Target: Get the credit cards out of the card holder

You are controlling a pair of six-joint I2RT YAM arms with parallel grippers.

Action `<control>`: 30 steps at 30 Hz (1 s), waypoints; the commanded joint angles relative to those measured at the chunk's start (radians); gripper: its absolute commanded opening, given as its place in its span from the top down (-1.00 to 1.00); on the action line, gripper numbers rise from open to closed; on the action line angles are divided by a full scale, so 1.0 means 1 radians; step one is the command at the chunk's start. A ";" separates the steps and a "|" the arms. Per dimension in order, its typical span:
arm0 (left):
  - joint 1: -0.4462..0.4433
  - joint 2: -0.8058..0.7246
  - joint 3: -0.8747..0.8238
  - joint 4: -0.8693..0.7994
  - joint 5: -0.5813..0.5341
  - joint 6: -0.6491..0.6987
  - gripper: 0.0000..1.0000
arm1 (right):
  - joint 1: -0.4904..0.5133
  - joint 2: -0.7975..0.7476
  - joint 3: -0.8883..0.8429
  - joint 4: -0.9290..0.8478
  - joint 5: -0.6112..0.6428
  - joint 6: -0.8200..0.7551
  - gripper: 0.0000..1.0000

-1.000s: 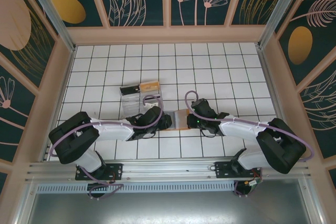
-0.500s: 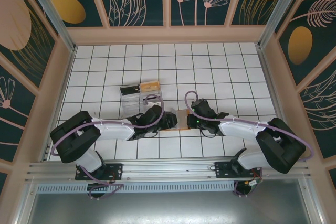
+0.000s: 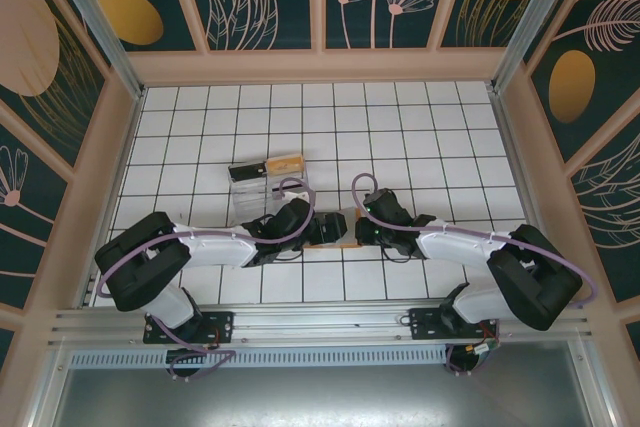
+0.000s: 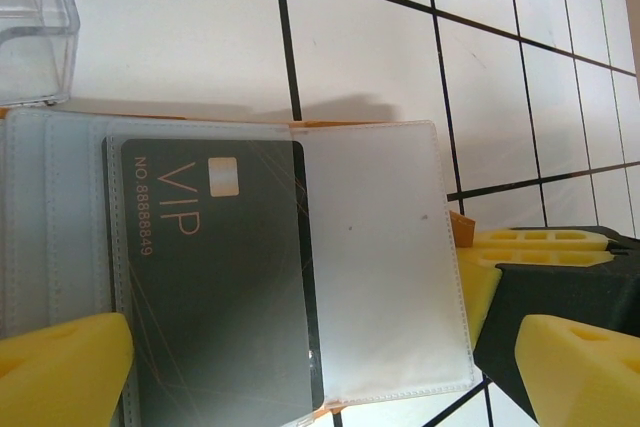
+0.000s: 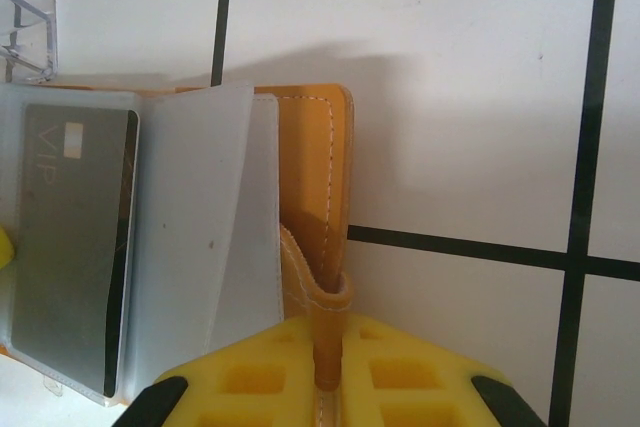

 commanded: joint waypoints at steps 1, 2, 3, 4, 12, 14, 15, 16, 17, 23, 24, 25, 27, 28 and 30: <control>0.002 -0.031 -0.002 -0.030 -0.007 0.012 -0.97 | 0.011 0.000 -0.018 0.001 0.007 0.008 0.71; 0.002 -0.042 -0.002 -0.045 -0.020 0.012 -0.97 | 0.012 -0.014 -0.014 -0.013 0.019 0.008 0.69; 0.003 -0.052 -0.002 -0.063 -0.034 0.017 -0.97 | 0.011 -0.028 -0.012 -0.026 0.043 0.009 0.68; 0.002 -0.064 0.000 -0.080 -0.049 0.022 -0.94 | 0.011 -0.050 -0.010 -0.039 0.065 0.009 0.68; 0.004 -0.114 -0.003 -0.188 -0.154 0.065 -0.47 | 0.012 -0.209 -0.007 -0.018 0.066 0.036 0.55; 0.005 -0.122 -0.008 -0.205 -0.180 0.070 -0.18 | 0.017 -0.215 -0.003 0.002 0.043 0.046 0.55; 0.008 -0.124 -0.013 -0.209 -0.191 0.074 -0.09 | 0.025 -0.214 0.004 0.002 0.051 0.053 0.55; 0.012 -0.122 -0.016 -0.210 -0.194 0.077 -0.03 | 0.032 -0.214 0.010 0.001 0.057 0.054 0.55; 0.014 -0.118 -0.018 -0.208 -0.194 0.082 0.06 | 0.036 -0.213 0.014 0.004 0.052 0.052 0.55; 0.021 -0.069 -0.025 -0.171 -0.169 0.093 0.54 | 0.055 -0.150 0.024 0.095 -0.058 0.082 0.58; 0.022 -0.058 -0.024 -0.162 -0.161 0.094 0.60 | 0.061 -0.130 0.025 0.115 -0.075 0.087 0.59; 0.022 -0.049 -0.024 -0.154 -0.155 0.093 0.63 | 0.063 -0.106 0.030 0.132 -0.093 0.093 0.59; 0.022 -0.035 -0.026 -0.140 -0.146 0.094 0.75 | 0.063 -0.063 0.038 0.154 -0.112 0.102 0.66; 0.023 -0.030 -0.028 -0.134 -0.142 0.094 0.80 | 0.063 -0.041 0.045 0.161 -0.120 0.106 0.68; 0.023 -0.020 -0.028 -0.134 -0.142 0.091 0.85 | 0.063 0.001 0.063 0.166 -0.132 0.107 0.69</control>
